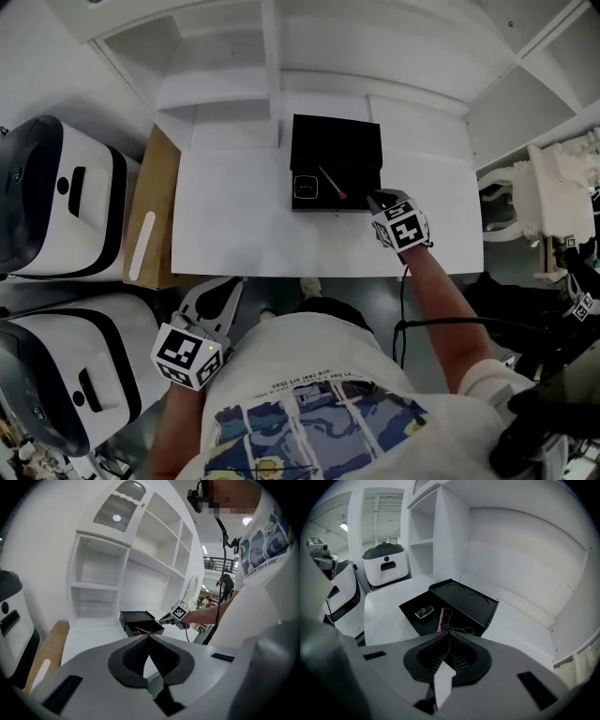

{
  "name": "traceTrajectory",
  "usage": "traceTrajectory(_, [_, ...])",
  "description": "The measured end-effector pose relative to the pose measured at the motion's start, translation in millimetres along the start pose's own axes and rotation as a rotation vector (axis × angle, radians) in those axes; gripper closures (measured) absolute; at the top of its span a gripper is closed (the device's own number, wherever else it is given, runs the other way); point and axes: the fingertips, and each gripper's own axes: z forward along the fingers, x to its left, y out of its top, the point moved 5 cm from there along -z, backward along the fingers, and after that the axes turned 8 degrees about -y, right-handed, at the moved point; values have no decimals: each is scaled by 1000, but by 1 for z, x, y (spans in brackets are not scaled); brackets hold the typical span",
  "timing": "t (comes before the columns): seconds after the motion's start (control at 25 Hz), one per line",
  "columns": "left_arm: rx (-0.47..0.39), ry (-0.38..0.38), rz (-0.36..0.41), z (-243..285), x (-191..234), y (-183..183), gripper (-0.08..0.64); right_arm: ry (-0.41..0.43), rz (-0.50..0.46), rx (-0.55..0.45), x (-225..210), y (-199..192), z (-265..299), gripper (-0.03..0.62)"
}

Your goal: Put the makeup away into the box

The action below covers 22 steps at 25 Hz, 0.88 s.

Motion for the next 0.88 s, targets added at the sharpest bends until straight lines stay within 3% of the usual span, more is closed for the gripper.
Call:
traceTrajectory(0.52, [-15, 78, -31, -11, 17, 1, 546, -24, -56, 118, -5, -3, 53, 557])
traceTrajectory(0.88, [-17, 93, -36, -3, 20, 7, 546, -23, -32, 218, -2, -3, 67, 557])
